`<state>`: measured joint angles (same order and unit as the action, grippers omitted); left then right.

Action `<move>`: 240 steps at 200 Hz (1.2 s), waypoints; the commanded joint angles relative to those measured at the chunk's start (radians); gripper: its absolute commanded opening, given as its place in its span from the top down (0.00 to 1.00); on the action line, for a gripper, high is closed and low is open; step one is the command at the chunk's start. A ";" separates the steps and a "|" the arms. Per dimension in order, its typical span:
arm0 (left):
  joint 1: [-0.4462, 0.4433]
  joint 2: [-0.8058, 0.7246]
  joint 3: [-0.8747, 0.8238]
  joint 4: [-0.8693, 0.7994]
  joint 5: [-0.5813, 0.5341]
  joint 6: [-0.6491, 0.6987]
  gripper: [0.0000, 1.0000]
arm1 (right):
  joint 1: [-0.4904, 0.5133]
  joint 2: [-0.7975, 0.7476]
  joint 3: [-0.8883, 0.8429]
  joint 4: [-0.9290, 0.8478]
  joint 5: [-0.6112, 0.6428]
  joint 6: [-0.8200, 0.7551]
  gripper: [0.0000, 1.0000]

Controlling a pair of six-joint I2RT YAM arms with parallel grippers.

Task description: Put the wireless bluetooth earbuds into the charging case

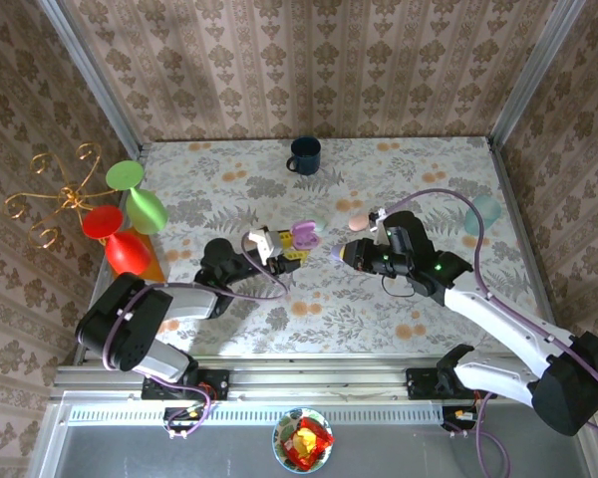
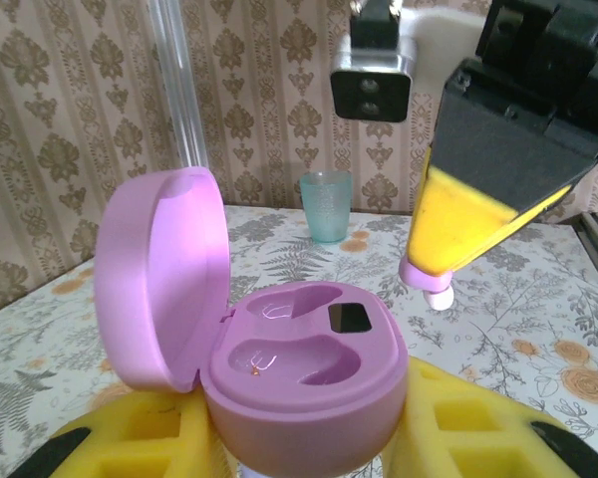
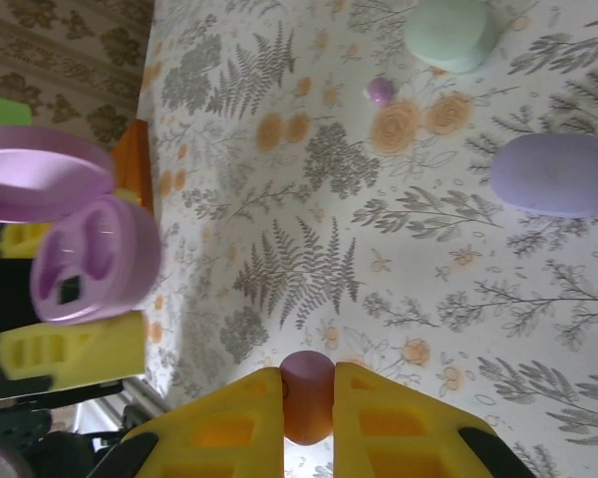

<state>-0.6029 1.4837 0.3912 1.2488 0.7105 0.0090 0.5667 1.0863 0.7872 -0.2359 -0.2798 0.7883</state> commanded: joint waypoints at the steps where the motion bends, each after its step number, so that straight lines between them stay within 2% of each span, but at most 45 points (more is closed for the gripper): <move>1: -0.024 0.022 0.033 0.035 0.018 0.039 0.65 | 0.023 0.002 0.074 -0.005 -0.050 -0.023 0.84; 38: -0.054 0.053 0.046 0.036 0.015 0.066 0.65 | 0.078 0.053 0.155 0.004 -0.040 -0.052 0.84; 83: -0.071 0.061 0.063 0.038 0.022 0.060 0.65 | 0.088 0.121 0.208 0.015 -0.044 -0.067 0.84; 240: -0.087 0.079 0.090 0.039 0.001 0.045 0.66 | 0.090 0.175 0.177 0.102 -0.083 0.001 0.85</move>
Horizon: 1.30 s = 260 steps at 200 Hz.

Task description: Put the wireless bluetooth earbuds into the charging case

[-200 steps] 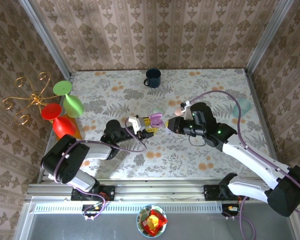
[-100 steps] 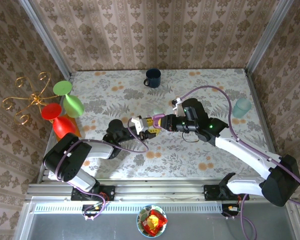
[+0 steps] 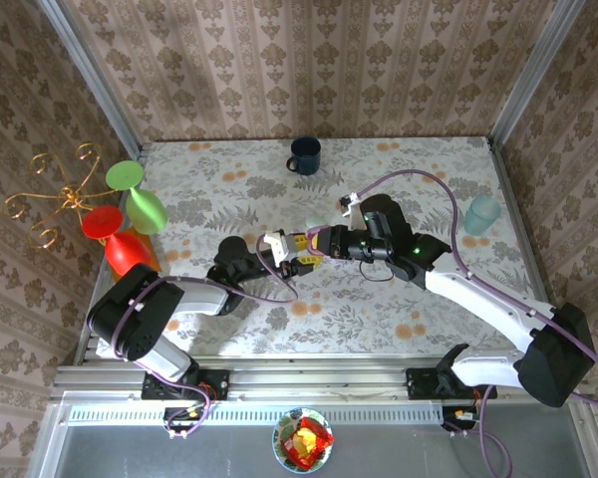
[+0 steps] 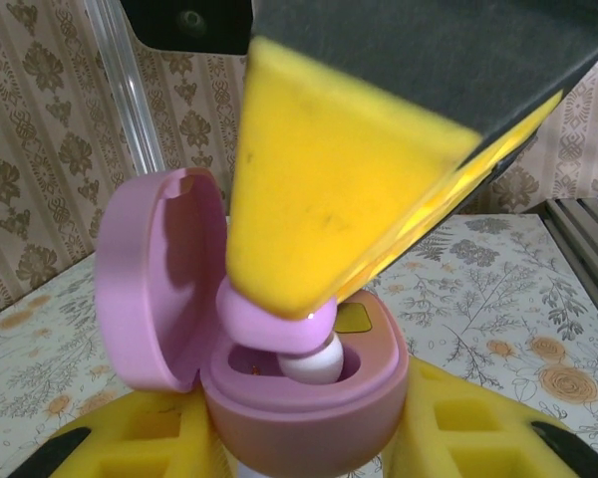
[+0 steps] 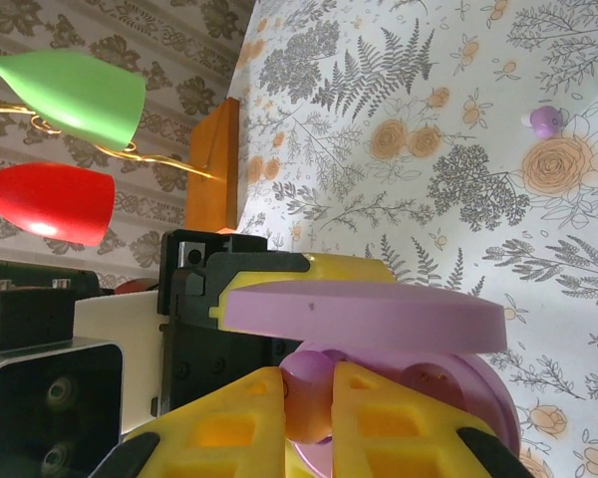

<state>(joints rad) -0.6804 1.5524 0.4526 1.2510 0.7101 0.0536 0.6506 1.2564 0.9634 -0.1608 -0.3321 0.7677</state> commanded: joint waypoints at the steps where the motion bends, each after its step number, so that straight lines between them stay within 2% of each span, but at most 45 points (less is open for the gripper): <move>1: -0.010 0.010 0.029 0.036 0.001 0.000 0.66 | 0.006 0.006 0.001 0.027 -0.031 0.022 0.85; 36: -0.008 0.005 0.037 0.037 -0.016 -0.010 0.66 | 0.006 0.009 -0.016 0.023 -0.021 0.029 0.83; 86: -0.008 -0.008 0.035 0.036 -0.049 -0.028 0.67 | 0.005 0.001 0.004 -0.031 0.021 0.012 0.68; 148: 0.003 -0.006 0.029 0.037 -0.060 -0.029 0.67 | 0.004 -0.057 0.023 -0.072 0.047 -0.057 0.61; 181: 0.045 -0.027 0.011 0.037 -0.060 -0.052 0.68 | 0.001 -0.139 -0.035 0.000 0.068 -0.095 0.60; 213: 0.095 -0.093 -0.025 0.035 -0.098 -0.058 0.68 | -0.023 -0.196 -0.100 0.037 0.182 -0.076 0.58; 234: 0.124 -0.144 -0.058 0.034 -0.099 -0.063 0.68 | -0.071 -0.173 -0.152 0.112 0.171 -0.025 0.58; 260: 0.148 -0.213 -0.102 0.032 -0.107 -0.068 0.68 | -0.107 -0.068 -0.170 0.186 0.151 0.018 0.57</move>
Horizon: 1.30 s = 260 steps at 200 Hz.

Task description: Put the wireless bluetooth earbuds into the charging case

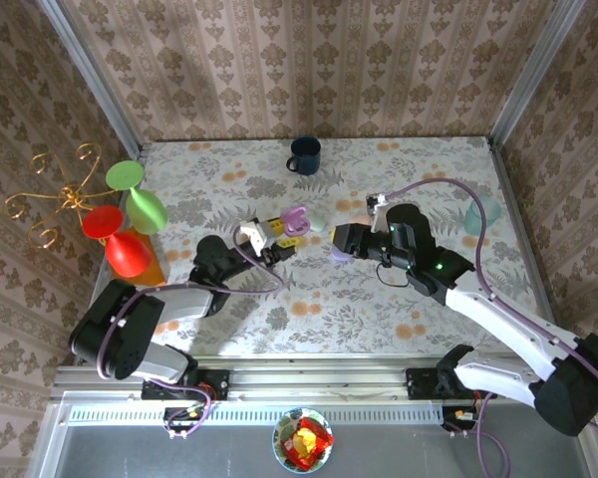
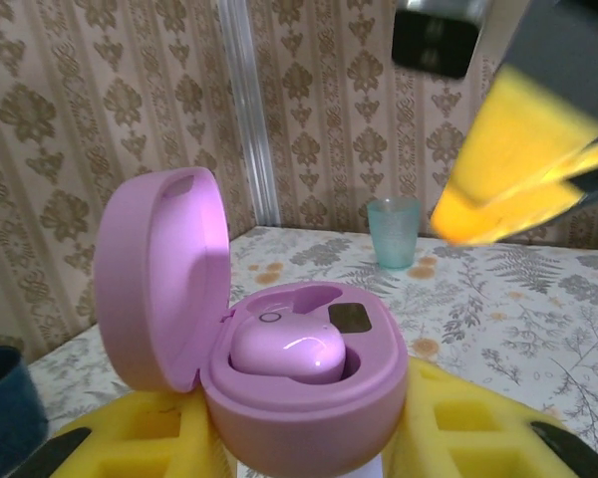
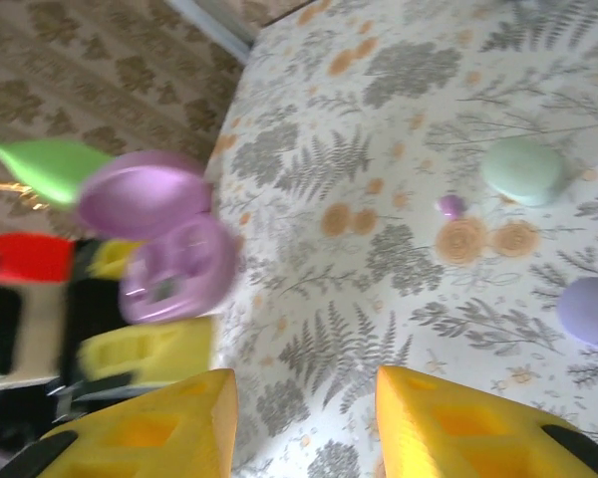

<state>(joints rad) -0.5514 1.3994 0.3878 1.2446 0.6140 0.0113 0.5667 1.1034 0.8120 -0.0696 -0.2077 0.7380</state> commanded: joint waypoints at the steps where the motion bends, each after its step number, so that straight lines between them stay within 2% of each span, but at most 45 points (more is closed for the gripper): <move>1: 0.019 -0.063 -0.038 0.038 -0.011 -0.027 0.68 | -0.024 0.090 -0.017 0.095 0.027 0.049 0.57; 30: 0.024 -0.123 -0.070 0.037 -0.017 -0.044 0.68 | -0.025 0.279 0.057 0.087 0.030 0.059 0.56; 82: 0.024 -0.157 -0.070 0.032 -0.005 -0.060 0.69 | -0.018 0.659 0.269 0.073 -0.045 0.015 0.58; 138: 0.022 -0.154 -0.081 0.033 -0.008 -0.059 0.69 | -0.014 0.935 0.493 0.042 -0.100 -0.006 0.60; 181: 0.018 -0.139 -0.081 0.035 -0.003 -0.058 0.69 | -0.014 1.066 0.611 0.008 -0.116 -0.027 0.62; 219: 0.016 -0.139 -0.081 0.033 -0.001 -0.059 0.69 | -0.015 1.114 0.653 -0.018 -0.108 -0.035 0.63; 260: 0.015 -0.131 -0.079 0.034 0.009 -0.066 0.69 | -0.014 1.125 0.666 -0.039 -0.111 -0.035 0.73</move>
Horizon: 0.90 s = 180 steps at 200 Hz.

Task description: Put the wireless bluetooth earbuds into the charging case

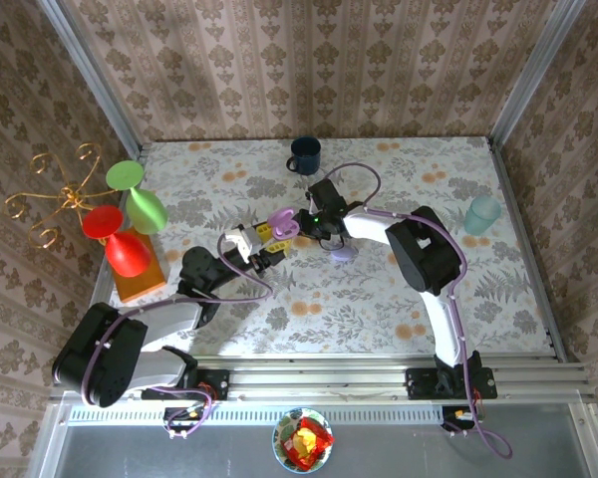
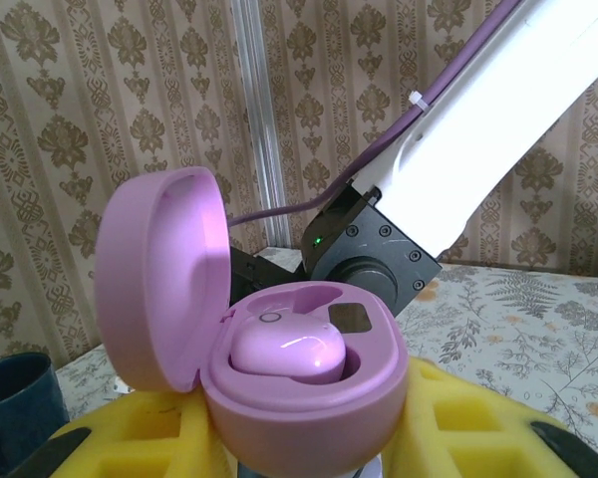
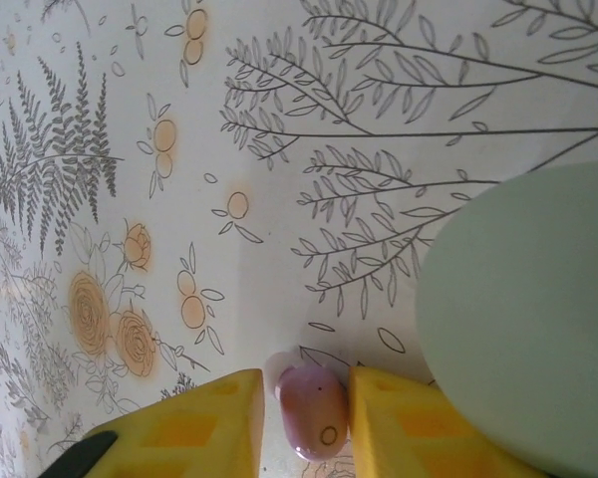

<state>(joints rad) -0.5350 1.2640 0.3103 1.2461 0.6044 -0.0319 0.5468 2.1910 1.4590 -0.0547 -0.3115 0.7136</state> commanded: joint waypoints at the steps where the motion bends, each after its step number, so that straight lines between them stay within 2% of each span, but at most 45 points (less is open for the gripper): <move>1: -0.002 0.005 -0.002 0.033 0.018 -0.024 0.69 | 0.005 0.037 0.019 -0.055 -0.007 -0.010 0.73; 30: -0.002 0.002 -0.003 0.032 0.017 -0.025 0.69 | 0.005 0.017 0.013 -0.076 -0.015 -0.017 0.82; 84: 0.000 0.001 -0.012 0.032 0.009 -0.017 0.69 | 0.022 -0.151 -0.141 -0.044 -0.038 -0.027 0.81; 127: -0.002 0.006 -0.003 0.032 0.026 -0.024 0.69 | 0.061 -0.379 -0.423 0.024 -0.033 0.008 0.81; 159: 0.000 -0.002 -0.003 0.031 0.020 -0.025 0.69 | 0.056 -0.576 -0.680 0.088 0.017 0.085 0.81; 180: -0.002 0.005 0.001 0.032 0.021 -0.029 0.69 | 0.034 -0.698 -0.797 0.064 0.080 0.102 0.82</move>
<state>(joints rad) -0.5350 1.2690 0.3077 1.2461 0.6064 -0.0345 0.6048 1.6032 0.7662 0.0029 -0.3122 0.7662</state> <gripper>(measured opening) 0.349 0.186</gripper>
